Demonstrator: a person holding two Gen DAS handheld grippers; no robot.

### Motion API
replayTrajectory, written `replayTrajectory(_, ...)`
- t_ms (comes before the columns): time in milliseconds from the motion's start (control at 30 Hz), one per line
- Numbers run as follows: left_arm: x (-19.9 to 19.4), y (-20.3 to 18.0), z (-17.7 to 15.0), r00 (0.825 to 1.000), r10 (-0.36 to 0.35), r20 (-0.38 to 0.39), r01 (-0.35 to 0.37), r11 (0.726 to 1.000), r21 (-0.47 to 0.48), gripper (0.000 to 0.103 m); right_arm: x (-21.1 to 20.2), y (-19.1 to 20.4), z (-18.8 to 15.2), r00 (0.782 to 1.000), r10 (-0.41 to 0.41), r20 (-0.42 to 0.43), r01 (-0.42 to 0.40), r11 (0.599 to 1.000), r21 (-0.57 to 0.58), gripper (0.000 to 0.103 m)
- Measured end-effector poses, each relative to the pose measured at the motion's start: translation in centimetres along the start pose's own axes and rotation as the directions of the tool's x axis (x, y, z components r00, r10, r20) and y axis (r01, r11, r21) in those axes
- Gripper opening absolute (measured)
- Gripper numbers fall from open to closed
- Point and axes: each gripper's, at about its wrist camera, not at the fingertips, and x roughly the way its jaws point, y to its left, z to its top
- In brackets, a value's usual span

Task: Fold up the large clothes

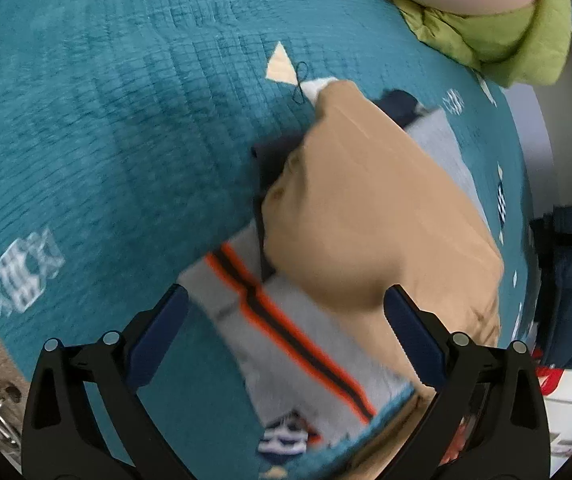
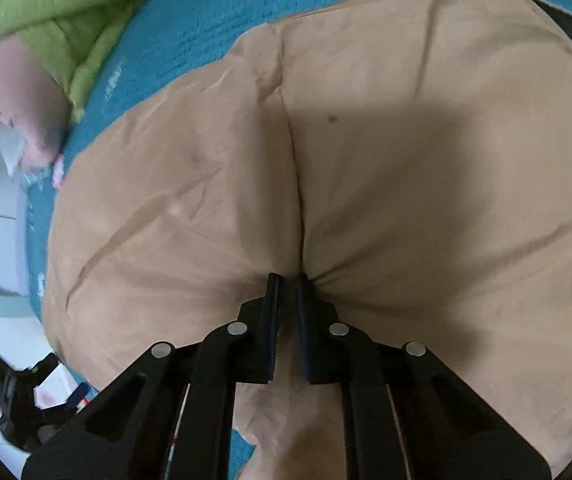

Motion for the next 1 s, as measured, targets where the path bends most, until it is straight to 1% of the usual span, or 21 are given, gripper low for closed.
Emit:
replayTrajectory(33,0.7,0.1,0.6,1.000,0.011,-0.003,-0.011,1.000,-0.016,0.087,-0.2,0.1,-0.1,1.000,-0.001,0.008,0.001,1.000,-0.010,0.007)
replayTrajectory(67,1.0,0.2,1.0,1.000,0.009,-0.003,-0.009,1.000,-0.027,0.065,-0.3,0.2,-0.2,1.000,-0.003,0.014,0.003,1.000,-0.020,0.007)
replayTrajectory(100,1.2,0.1,1.3,1.000,-0.019,-0.002,0.019,0.999,-0.032,0.056,-0.4,0.2,-0.3,1.000,-0.006,0.019,0.007,0.999,-0.033,0.007)
replayTrajectory(133,1.2,-0.4,1.6,0.997,-0.071,0.005,0.071,0.997,-0.025,0.040,-0.5,0.3,-0.2,1.000,-0.008,0.021,0.009,0.999,-0.043,0.007)
replayTrajectory(200,0.9,-1.5,1.6,0.999,-0.020,0.026,0.019,1.000,0.012,0.036,-0.2,0.1,-0.1,1.000,-0.006,0.021,0.007,0.999,-0.034,0.007)
replayTrajectory(233,0.6,-2.4,1.4,0.999,0.017,0.042,-0.019,0.999,0.046,0.033,-0.3,0.0,0.0,1.000,-0.004,0.020,0.005,1.000,-0.028,0.007)
replayTrajectory(300,-0.1,-3.2,0.9,0.995,0.058,0.076,-0.064,0.994,0.083,0.030,0.1,-0.1,-0.5,1.000,-0.013,0.023,0.013,0.999,-0.030,0.007)
replayTrajectory(333,-0.7,-3.7,0.6,0.991,0.090,0.099,-0.100,0.989,0.105,0.028,0.1,0.3,-0.6,0.999,-0.023,0.025,0.024,0.999,-0.036,0.007)
replayTrajectory(367,-1.4,-4.2,0.4,0.983,0.128,0.134,-0.145,0.981,0.128,0.026,-0.1,0.7,-0.8,0.999,-0.033,0.026,0.034,0.998,-0.045,0.007)
replayTrajectory(400,-1.8,-4.6,0.4,0.976,0.143,0.162,-0.166,0.976,0.141,0.026,-0.3,1.0,-1.0,0.999,-0.040,0.026,0.041,0.998,-0.054,0.008)
replayTrajectory(433,-2.7,-5.1,0.3,0.970,0.144,0.195,-0.175,0.973,0.152,0.026,-0.5,1.1,-1.1,0.999,-0.046,0.025,0.048,0.997,-0.060,0.008)
replayTrajectory(567,-5.2,-6.3,0.5,0.960,0.121,0.253,-0.170,0.969,0.180,0.022,-1.3,1.3,-1.7,0.999,-0.028,0.027,0.030,0.998,-0.058,0.008)
replayTrajectory(633,-7.1,-6.7,-0.4,0.950,0.108,0.291,-0.173,0.963,0.206,0.021,-2.0,1.4,-2.0,0.999,-0.017,0.036,0.020,0.998,-0.060,0.009)
replayTrajectory(667,-7.7,-6.9,-0.7,0.947,0.107,0.302,-0.177,0.961,0.213,0.021,-2.8,1.4,-2.2,0.999,-0.010,0.052,0.013,0.998,-0.060,0.013)
replayTrajectory(767,-9.7,-8.6,-1.4,0.936,0.079,0.344,-0.171,0.954,0.248,0.021,-5.0,1.0,-2.7,0.995,0.025,0.094,-0.019,0.998,-0.060,0.013)
replayTrajectory(867,-11.9,-10.9,-2.5,0.924,0.037,0.379,-0.157,0.944,0.290,0.021,-7.5,0.3,-3.3,0.989,0.033,0.146,-0.026,0.998,-0.051,0.013)
replayTrajectory(900,-12.8,-11.8,-3.1,0.919,0.020,0.394,-0.155,0.937,0.314,0.021,-8.5,0.0,-3.6,0.985,0.037,0.167,-0.029,0.998,-0.048,0.013)
replayTrajectory(933,-13.7,-13.3,-3.8,0.909,0.002,0.418,-0.160,0.925,0.344,0.021,-9.4,-0.4,-4.0,0.981,0.043,0.187,-0.035,0.998,-0.044,0.013)
replayTrajectory(1000,-14.9,-15.6,-4.8,0.893,-0.012,0.450,-0.179,0.908,0.379,0.021,-11.5,-2.0,-4.9,0.973,0.052,0.225,-0.050,0.999,-0.017,0.013)
